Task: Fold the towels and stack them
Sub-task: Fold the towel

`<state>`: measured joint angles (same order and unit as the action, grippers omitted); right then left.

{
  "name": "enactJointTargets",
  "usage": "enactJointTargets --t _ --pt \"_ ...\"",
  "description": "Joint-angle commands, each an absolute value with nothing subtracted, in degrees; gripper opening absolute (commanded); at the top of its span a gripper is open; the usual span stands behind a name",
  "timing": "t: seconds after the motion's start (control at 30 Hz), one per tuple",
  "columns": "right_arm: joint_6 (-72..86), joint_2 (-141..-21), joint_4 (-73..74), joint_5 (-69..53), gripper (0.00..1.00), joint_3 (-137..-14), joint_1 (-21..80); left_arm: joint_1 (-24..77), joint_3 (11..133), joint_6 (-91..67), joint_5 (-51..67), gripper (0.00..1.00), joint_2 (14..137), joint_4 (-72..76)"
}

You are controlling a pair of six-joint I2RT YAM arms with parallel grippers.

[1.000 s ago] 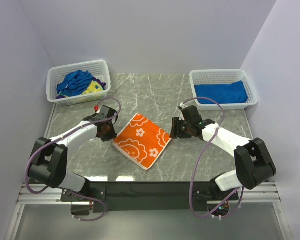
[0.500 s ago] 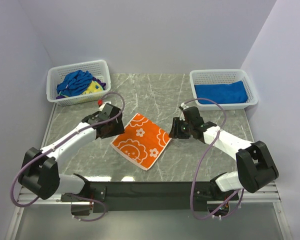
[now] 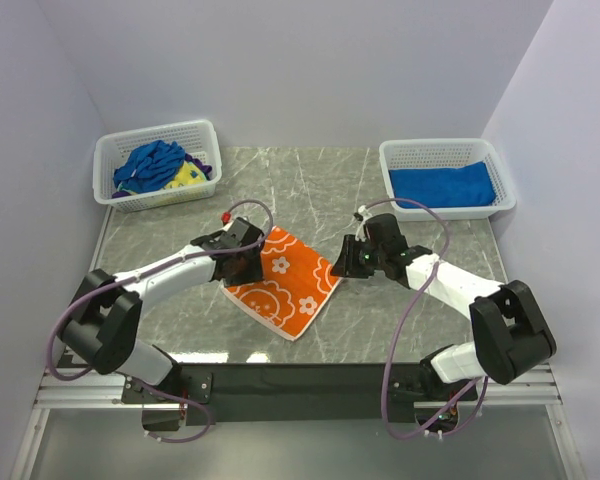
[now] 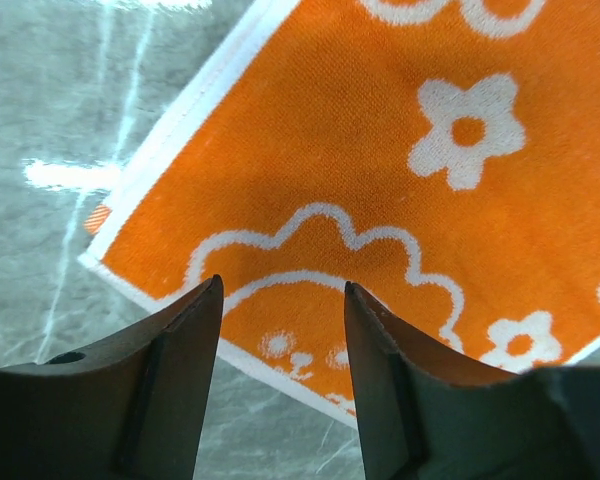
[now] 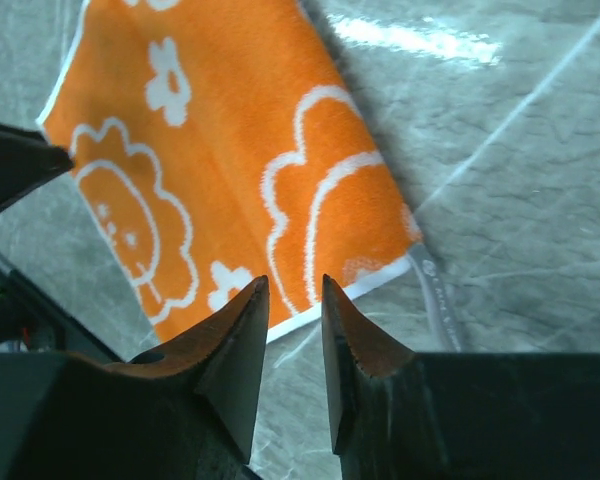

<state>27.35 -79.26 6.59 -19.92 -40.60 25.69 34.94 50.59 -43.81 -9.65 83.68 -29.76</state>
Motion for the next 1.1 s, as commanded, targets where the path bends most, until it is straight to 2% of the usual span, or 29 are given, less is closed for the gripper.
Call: enactJointTargets --t 0.0,0.3,0.43,0.93,1.07 --pt "24.4 -81.0 5.0 -24.3 0.34 -44.5 26.9 35.9 52.6 -43.9 -9.0 0.56 85.1 -27.4" --pt "21.2 -89.5 8.9 -22.8 0.29 -47.6 28.6 36.1 54.6 -43.1 -9.9 0.58 87.2 -27.6" --pt "22.1 -92.4 6.9 -21.4 0.25 -47.6 26.4 36.1 54.5 -42.5 -10.3 0.58 88.2 -27.6" --pt "24.3 -102.9 4.6 -24.5 0.25 -51.2 14.1 36.2 52.0 -41.9 -9.8 0.56 92.7 -26.7" --pt "25.5 -104.2 4.0 -26.0 0.25 -53.3 11.5 36.1 50.5 -42.7 -11.6 0.52 93.6 -27.9"
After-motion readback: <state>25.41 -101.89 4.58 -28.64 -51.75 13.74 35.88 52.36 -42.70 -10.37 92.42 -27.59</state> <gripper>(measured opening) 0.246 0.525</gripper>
